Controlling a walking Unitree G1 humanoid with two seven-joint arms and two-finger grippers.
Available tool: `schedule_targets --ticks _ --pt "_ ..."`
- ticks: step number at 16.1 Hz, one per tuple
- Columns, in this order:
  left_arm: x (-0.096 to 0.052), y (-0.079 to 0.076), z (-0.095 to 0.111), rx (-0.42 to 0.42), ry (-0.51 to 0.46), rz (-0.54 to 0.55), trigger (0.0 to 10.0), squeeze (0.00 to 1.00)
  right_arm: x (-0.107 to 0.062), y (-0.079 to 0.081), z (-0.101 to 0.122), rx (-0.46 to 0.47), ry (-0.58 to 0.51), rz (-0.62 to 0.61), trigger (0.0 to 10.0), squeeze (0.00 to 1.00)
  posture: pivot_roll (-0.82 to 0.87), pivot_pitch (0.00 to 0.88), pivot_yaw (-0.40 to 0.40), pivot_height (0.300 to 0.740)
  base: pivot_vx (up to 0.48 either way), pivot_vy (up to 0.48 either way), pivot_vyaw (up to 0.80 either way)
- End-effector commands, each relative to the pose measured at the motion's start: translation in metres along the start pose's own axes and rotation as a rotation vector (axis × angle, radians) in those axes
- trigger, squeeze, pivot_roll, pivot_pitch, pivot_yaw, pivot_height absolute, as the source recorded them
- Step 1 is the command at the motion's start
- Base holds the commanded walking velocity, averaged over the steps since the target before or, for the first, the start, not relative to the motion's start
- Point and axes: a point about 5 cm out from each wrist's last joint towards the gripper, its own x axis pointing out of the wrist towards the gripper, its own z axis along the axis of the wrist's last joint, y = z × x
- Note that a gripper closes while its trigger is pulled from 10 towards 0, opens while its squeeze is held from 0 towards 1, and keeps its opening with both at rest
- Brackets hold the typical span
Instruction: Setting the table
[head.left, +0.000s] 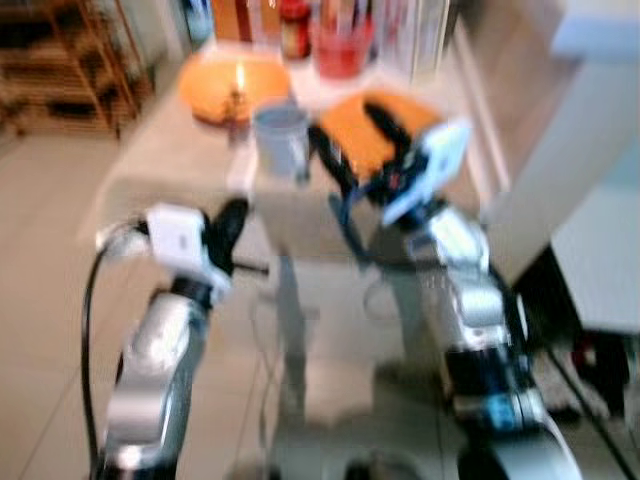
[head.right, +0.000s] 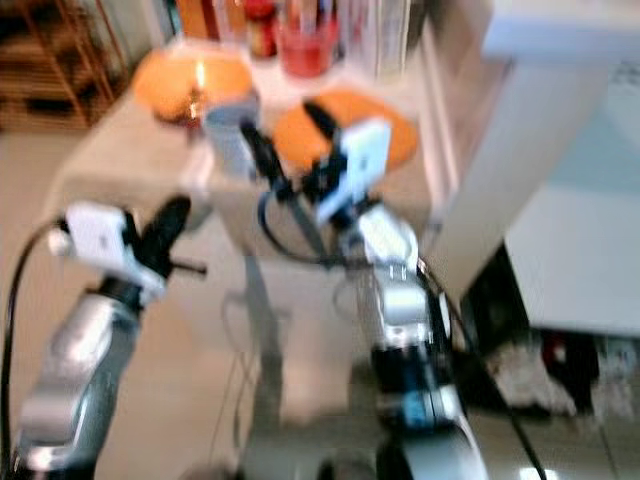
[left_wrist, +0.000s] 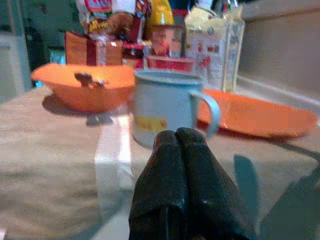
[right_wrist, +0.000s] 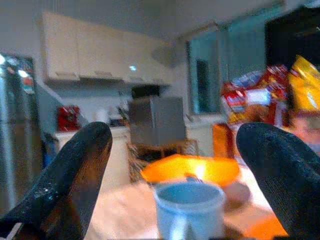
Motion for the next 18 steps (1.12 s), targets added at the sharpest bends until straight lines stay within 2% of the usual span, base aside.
schedule_targets --ticks 1,3,4,6,9,10,12,15,18 --pt "-0.004 0.007 0.0 0.018 0.017 0.024 10.0 0.0 0.005 0.009 0.003 0.017 -0.012 0.035 10.0 1.0 -0.03 0.085 0.012 0.74 0.0 0.0 0.0" --pt "-0.004 0.006 0.002 0.02 0.016 0.02 10.0 0.0 0.001 -0.005 0.0 -0.049 0.046 -0.084 10.0 1.0 -0.03 0.085 0.009 0.74 0.0 0.0 0.0" --pt "-0.004 0.006 0.002 0.02 0.016 0.017 10.0 0.0 -0.002 -0.009 -0.005 -0.044 0.09 -0.112 10.0 1.0 -0.03 0.085 0.008 0.74 0.0 0.0 0.0" --pt "-0.005 0.003 0.003 0.028 0.019 0.001 10.0 0.0 -0.011 -0.013 -0.017 -0.049 0.183 -0.119 10.0 0.0 -0.02 0.086 0.003 0.74 0.0 0.0 0.0" --pt "-0.006 0.002 0.002 0.029 0.024 -0.006 10.0 0.0 -0.015 -0.007 -0.026 -0.039 0.228 -0.11 10.0 0.0 -0.02 0.085 0.002 0.74 0.0 0.0 0.0" --pt "-0.006 0.001 0.002 0.032 0.025 -0.011 10.0 0.0 -0.015 -0.007 -0.03 -0.062 0.26 -0.118 10.0 0.0 -0.02 0.082 0.002 0.74 0.0 0.0 0.0" --pt "-0.005 -0.004 0.005 0.068 0.027 -0.043 10.0 0.0 -0.012 -0.015 -0.037 -0.113 0.315 -0.202 10.0 0.0 -0.02 0.085 0.004 0.74 0.0 0.0 0.0" --pt "-0.005 -0.009 0.009 0.089 0.019 -0.071 10.0 0.0 -0.007 -0.022 -0.034 -0.139 0.305 -0.259 10.0 0.0 -0.01 0.092 0.003 0.74 0.0 0.0 0.0" --pt "-0.008 -0.01 0.012 0.094 0.019 -0.071 10.0 0.0 -0.008 -0.014 -0.05 -0.1 0.372 -0.251 10.0 0.0 -0.01 0.114 0.006 0.74 0.0 0.0 0.0"
